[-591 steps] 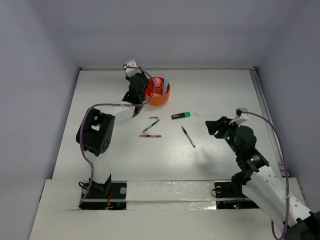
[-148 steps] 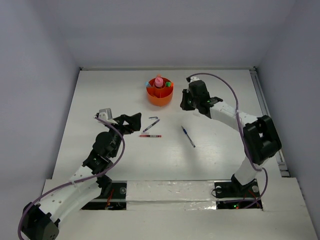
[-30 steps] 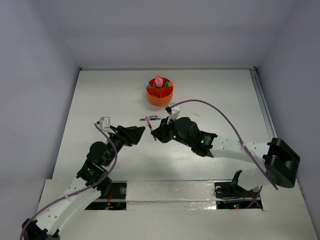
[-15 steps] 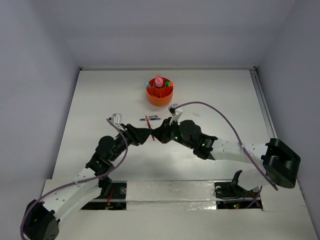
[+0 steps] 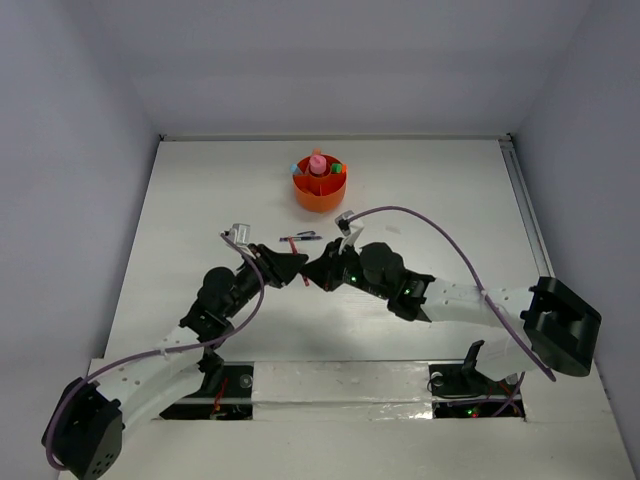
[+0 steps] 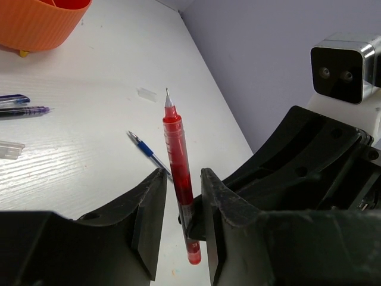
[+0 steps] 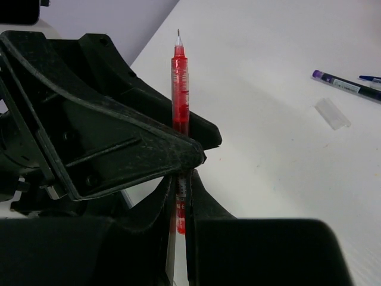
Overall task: Sort the stationery into containers
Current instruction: Pick up the pen cap from the center of the board.
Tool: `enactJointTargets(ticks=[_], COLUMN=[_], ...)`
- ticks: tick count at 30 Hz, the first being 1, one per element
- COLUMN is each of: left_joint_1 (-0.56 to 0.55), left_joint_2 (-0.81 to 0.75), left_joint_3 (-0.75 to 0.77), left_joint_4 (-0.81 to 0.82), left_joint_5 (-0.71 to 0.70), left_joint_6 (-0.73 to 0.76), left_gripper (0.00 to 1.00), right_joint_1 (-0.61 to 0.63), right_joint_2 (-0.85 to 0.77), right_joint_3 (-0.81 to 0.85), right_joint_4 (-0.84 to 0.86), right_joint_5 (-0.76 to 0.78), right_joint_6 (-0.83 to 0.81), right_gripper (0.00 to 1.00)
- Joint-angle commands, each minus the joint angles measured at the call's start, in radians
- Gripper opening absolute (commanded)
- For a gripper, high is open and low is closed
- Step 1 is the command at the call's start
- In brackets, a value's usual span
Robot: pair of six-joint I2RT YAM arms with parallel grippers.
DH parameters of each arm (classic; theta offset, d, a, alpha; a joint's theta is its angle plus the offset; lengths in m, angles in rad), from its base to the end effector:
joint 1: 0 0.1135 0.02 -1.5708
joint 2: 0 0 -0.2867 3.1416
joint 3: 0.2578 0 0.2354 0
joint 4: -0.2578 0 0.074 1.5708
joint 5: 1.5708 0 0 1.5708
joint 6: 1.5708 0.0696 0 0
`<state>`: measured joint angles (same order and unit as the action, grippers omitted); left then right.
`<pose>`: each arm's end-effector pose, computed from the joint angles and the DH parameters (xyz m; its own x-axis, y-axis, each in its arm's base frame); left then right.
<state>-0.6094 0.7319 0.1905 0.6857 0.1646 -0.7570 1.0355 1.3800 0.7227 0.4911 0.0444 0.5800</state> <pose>0.1361 -0.1089 0.2597 -0.3934 -0.5516 -0.7355 0.5881 0.4640 -0.6625 0.1680 0.2771 0.2797 -0.5293 0.1809 -0.8290 -0.6538 0.5357 0.5343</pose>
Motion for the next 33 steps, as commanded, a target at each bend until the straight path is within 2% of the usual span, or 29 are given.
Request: enactJointTargets(ticks=[1,3,5,7,13,14,15,16,18,19,21,25,29,33], left_joint_1=[-0.004,-0.004,-0.004,-0.004,-0.004,-0.004,-0.004,-0.004,-0.004,-0.004,-0.004,-0.004,-0.004,-0.013], left_joint_2=[0.024,0.029,0.023,0.003,-0.035,-0.035,-0.034,-0.034,-0.034,-0.034,-0.031,-0.009,0.021,0.038], left_joint_3=[0.003,-0.002,-0.003,0.003,0.021,0.021,0.030,0.035,0.049,0.053,0.061,0.061,0.059,0.066], left_joint_4=[0.113,0.133,0.138,0.114,0.063,0.061,0.060,0.049,0.034,0.029,0.011,0.023,0.060,0.080], left_joint_5=[0.046,0.055,0.055,0.038,0.019,0.023,0.024,0.029,0.035,0.044,0.064,0.117,0.188,0.236], left_joint_6=[0.012,0.007,0.005,0.004,0.042,0.048,0.056,0.073,0.091,0.105,0.120,0.154,0.168,0.179], left_gripper=[0.26,0.22,0.09,0.00,0.00,0.00,0.00,0.00,0.00,0.00,0.00,0.00,0.00,0.00], right_joint_1=[0.008,0.008,0.008,0.008,0.008,0.008,0.008,0.008,0.008,0.008,0.008,-0.038,-0.048,-0.057], right_joint_2=[-0.021,-0.022,-0.025,-0.032,-0.067,-0.071,-0.076,-0.082,-0.120,-0.143,-0.232,-0.334,-0.265,-0.159], right_joint_3=[-0.017,-0.026,-0.031,-0.037,-0.060,-0.060,-0.054,-0.046,-0.025,-0.026,-0.031,0.029,0.177,0.270], right_joint_4=[0.109,0.130,0.138,0.139,0.142,0.133,0.118,0.094,0.011,-0.012,-0.096,-0.255,-0.388,-0.396], right_joint_5=[-0.034,-0.037,-0.037,-0.035,0.003,0.002,0.000,-0.005,-0.003,-0.011,-0.017,-0.037,-0.034,-0.037], right_joint_6=[-0.006,0.007,0.017,0.024,0.066,0.067,0.063,0.040,0.011,-0.018,-0.046,-0.091,-0.137,-0.143], right_gripper=[0.00,0.00,0.00,0.00,0.02,0.09,0.27,0.38,0.55,0.59,0.64,0.69,0.72,0.72])
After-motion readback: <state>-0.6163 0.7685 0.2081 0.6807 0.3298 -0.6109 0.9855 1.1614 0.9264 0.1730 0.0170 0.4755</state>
